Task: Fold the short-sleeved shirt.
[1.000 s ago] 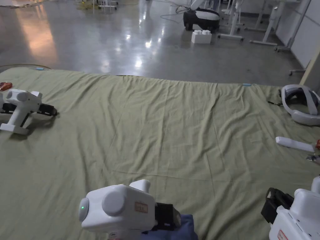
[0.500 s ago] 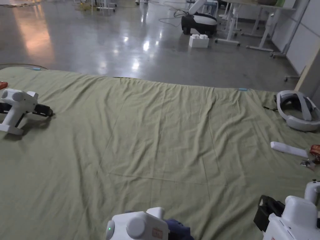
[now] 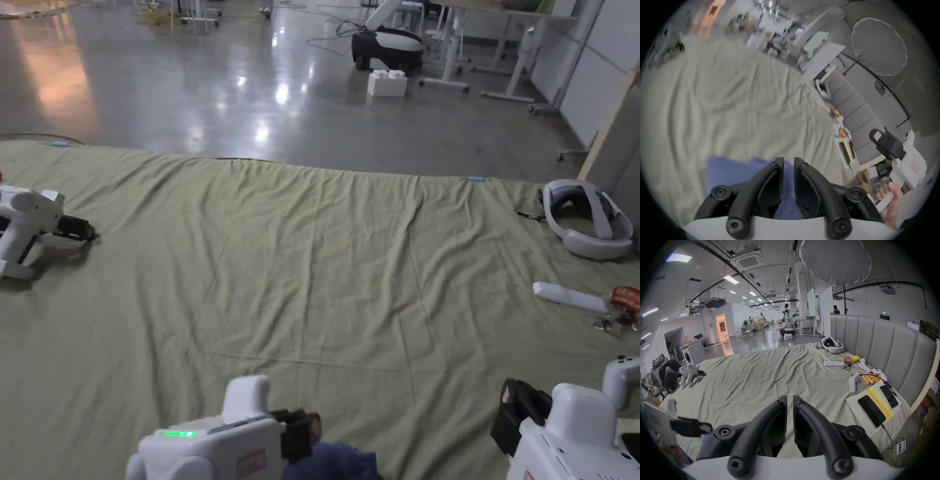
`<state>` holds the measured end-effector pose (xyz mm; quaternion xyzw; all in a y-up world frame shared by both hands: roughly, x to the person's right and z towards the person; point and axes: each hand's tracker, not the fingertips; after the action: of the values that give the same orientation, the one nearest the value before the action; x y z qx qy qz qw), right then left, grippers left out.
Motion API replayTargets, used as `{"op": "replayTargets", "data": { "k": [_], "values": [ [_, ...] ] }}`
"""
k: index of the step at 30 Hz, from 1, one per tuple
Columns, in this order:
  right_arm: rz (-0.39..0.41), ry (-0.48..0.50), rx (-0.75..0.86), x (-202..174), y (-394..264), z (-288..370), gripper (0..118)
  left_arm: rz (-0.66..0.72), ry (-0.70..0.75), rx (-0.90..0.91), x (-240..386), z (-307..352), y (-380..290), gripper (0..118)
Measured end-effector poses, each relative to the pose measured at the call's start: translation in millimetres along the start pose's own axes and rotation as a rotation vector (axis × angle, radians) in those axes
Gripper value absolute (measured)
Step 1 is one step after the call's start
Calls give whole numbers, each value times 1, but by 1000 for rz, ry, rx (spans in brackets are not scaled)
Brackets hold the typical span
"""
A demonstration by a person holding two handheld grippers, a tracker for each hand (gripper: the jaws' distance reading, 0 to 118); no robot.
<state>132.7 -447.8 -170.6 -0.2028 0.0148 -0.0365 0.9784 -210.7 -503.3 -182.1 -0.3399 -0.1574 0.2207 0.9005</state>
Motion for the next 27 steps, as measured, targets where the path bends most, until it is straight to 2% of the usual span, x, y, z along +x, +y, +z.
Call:
{"op": "replayTargets", "data": {
  "k": [3,8,11,17,20,24,27],
  "values": [
    [8,13,48,-13,2,2,10,-99,91,172,1,30,16,18],
    [25,16,163,-37,4,10,10,-330,343,421,13,60,28,18],
    [44,5,227,-49,8,14,10,-401,455,517,18,69,29,18],
    [61,16,322,-63,20,19,10,-401,564,703,23,90,28,18],
    [71,21,349,-68,24,20,10,-384,542,682,16,93,31,18],
    [86,28,343,-74,23,20,10,-263,515,673,0,98,31,18],
    [75,31,308,-76,13,19,10,-235,522,668,-13,104,27,18]
  ]
}}
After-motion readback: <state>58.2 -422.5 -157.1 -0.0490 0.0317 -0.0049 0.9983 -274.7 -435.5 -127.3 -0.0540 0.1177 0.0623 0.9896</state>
